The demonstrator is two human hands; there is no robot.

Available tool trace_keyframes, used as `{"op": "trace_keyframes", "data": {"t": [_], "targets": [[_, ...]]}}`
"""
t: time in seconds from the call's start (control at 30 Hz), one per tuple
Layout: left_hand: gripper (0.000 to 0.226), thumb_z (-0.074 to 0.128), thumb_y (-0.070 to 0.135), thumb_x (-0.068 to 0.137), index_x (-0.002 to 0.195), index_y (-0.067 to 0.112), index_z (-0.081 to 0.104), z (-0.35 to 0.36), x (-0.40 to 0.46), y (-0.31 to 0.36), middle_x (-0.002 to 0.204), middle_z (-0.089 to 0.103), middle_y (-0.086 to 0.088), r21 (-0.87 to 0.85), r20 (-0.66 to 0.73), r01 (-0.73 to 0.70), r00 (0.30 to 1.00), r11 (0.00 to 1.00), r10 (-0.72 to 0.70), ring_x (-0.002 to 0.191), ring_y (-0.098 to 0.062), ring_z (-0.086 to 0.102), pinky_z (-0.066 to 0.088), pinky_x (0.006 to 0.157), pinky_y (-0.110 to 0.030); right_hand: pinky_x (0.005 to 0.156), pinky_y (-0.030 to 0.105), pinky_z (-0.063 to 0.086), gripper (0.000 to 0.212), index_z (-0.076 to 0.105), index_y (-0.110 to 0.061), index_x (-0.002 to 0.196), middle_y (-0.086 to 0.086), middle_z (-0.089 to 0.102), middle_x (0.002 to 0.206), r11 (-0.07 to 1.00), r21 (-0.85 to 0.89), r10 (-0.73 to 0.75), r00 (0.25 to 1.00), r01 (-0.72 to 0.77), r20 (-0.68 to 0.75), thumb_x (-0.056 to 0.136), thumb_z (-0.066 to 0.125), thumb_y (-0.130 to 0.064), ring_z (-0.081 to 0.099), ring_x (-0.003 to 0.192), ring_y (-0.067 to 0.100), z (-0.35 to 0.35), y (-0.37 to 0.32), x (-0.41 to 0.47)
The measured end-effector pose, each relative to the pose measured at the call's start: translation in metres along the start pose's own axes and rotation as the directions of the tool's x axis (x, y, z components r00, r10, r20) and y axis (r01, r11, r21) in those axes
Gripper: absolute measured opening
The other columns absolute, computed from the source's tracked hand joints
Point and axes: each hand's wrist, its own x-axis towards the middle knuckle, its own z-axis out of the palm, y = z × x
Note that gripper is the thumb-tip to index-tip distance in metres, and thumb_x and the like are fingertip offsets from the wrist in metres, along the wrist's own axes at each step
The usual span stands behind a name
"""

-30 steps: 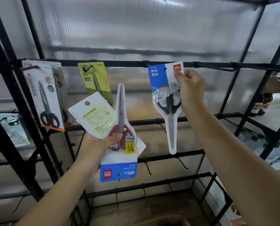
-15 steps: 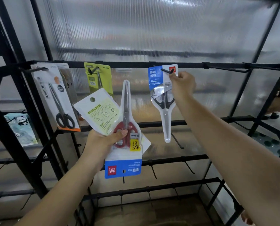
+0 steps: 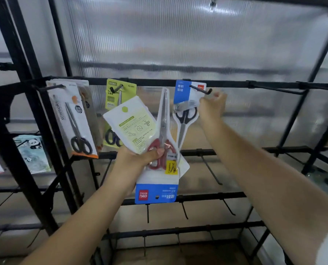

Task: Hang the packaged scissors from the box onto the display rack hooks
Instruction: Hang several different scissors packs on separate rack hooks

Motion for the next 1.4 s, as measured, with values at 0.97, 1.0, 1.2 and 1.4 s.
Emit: {"op": "trace_keyframes", "data": {"t": [0.97, 1.0, 1.2, 1.4], "targets": [[0.035, 0.065, -0.001, 0.076, 0.098, 0.026, 0.061, -0.023, -0.010, -0.014, 0.090, 0.074, 0.008, -0.025, -0.129, 0.024, 0.991, 0.999, -0.027, 0.083, -0.014, 0.070, 0.060, 0.068, -0.036, 0.051, 0.024, 0.052, 0.014, 0.059, -0.006, 0.100, 0.005, 0.070, 0.080, 0.766, 0.348, 0.361, 0.810, -0.540, 0.463, 0.087, 0.063, -0.010, 0.068, 0.071, 0.018, -0.024, 0.071, -0.092], [0.037, 0.065, -0.005, 0.077, 0.097, 0.026, 0.060, -0.023, -0.010, -0.014, 0.092, 0.073, 0.006, -0.024, -0.151, 0.022, 0.988, 0.999, -0.025, 0.085, -0.017, 0.069, 0.058, 0.072, -0.039, 0.050, 0.023, 0.053, 0.013, 0.059, -0.006, 0.099, 0.004, 0.072, 0.075, 0.731, 0.377, 0.363, 0.792, -0.569, 0.491, 0.087, 0.062, -0.009, 0.069, 0.067, 0.016, -0.023, 0.072, -0.096], [0.040, 0.065, -0.006, 0.079, 0.099, 0.028, 0.057, -0.027, -0.008, -0.013, 0.101, 0.067, 0.001, -0.033, -0.261, -0.022, 0.965, 0.999, 0.013, 0.087, -0.016, 0.067, 0.056, 0.073, -0.038, 0.055, 0.023, 0.053, 0.009, 0.058, -0.010, 0.098, 0.001, 0.071, 0.074, 0.707, 0.268, 0.401, 0.683, -0.655, 0.610, 0.090, 0.058, -0.014, 0.069, 0.064, 0.012, -0.025, 0.076, -0.108], [0.042, 0.065, -0.009, 0.078, 0.093, 0.030, 0.058, -0.030, -0.006, -0.008, 0.084, 0.069, 0.015, 0.054, -0.214, -0.093, 0.972, 0.994, 0.102, 0.074, -0.001, 0.069, 0.057, 0.060, -0.021, 0.073, 0.032, 0.039, 0.067, 0.053, -0.005, 0.125, 0.009, 0.058, 0.120, 0.755, 0.117, 0.607, 0.756, -0.645, 0.244, 0.065, 0.081, -0.020, 0.053, 0.104, 0.022, -0.027, 0.092, -0.096]]}}
